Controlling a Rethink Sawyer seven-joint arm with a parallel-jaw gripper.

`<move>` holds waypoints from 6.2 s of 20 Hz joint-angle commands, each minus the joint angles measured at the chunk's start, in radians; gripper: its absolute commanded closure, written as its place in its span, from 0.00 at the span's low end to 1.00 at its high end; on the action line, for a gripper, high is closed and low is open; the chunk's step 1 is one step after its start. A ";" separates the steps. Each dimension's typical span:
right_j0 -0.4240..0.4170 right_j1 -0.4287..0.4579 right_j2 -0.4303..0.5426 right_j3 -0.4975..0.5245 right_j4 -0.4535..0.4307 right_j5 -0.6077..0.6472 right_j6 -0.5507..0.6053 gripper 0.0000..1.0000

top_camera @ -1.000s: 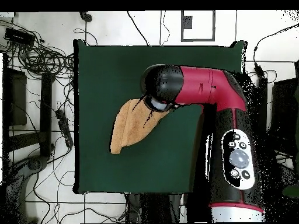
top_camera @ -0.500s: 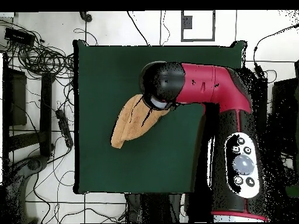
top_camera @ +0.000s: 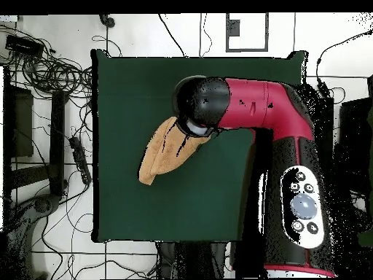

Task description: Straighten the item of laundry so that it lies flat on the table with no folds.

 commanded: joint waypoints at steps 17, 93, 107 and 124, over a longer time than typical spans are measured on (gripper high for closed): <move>-0.025 -0.018 0.155 0.229 -0.019 -0.068 -0.179 1.00; 0.020 0.281 0.117 -0.023 -0.184 -0.148 -0.153 0.00; 0.080 0.690 0.037 -0.378 -0.393 -0.452 0.047 0.00; 0.107 0.523 0.073 -0.422 -0.206 -0.034 -0.125 0.00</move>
